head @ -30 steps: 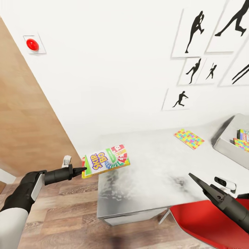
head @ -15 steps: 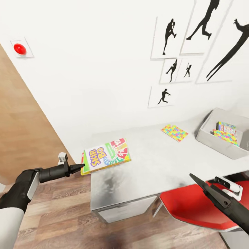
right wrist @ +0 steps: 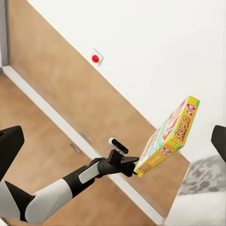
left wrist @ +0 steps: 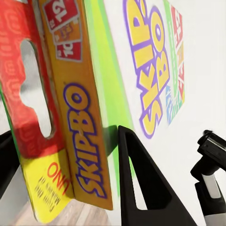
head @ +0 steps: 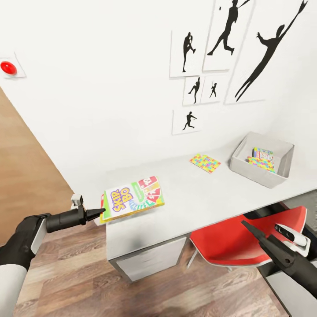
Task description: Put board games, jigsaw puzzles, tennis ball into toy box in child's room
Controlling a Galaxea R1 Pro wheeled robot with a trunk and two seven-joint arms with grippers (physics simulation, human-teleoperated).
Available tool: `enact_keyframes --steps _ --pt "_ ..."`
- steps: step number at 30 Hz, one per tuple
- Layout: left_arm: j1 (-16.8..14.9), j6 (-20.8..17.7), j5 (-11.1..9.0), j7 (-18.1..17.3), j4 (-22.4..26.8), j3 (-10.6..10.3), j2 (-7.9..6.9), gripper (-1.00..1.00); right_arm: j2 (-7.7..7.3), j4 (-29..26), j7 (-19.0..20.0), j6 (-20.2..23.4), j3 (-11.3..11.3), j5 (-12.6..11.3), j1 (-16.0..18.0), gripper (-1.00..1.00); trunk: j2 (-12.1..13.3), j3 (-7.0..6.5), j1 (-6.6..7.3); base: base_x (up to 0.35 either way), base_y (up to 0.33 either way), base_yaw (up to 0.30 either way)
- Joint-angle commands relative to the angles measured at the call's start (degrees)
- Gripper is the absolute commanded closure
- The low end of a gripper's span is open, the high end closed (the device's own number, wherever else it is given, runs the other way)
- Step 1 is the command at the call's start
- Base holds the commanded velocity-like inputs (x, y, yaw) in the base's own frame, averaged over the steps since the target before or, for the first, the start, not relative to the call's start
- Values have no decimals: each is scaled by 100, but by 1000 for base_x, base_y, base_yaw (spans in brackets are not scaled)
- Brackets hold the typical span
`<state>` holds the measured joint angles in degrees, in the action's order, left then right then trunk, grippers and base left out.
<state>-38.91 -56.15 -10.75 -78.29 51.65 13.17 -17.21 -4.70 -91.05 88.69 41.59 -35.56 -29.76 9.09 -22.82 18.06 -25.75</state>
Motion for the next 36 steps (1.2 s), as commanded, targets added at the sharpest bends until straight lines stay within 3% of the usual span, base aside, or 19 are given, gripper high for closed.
enact_keyframes --steps 1,14,22,36 --pt "-3 -63 -32 -11 3 2 -3 100 -2 -1 16 58 -2 -3 5 -100 -10 1 -3 -4 0 -189" --pt "-3 -63 -48 -20 3 6 -11 100 -30 -1 17 -112 -7 -3 5 -100 -10 -103 -3 -1 0 -189" --pt "-3 -55 -20 -379 3 2 -29 100 -30 1 17 -145 -12 -3 5 -100 -10 -167 -3 0 0 -189" --pt "-3 -45 -15 -425 3 2 -107 100 -10 -1 17 -258 -12 -3 5 -100 -10 -279 -3 0 0 -189"
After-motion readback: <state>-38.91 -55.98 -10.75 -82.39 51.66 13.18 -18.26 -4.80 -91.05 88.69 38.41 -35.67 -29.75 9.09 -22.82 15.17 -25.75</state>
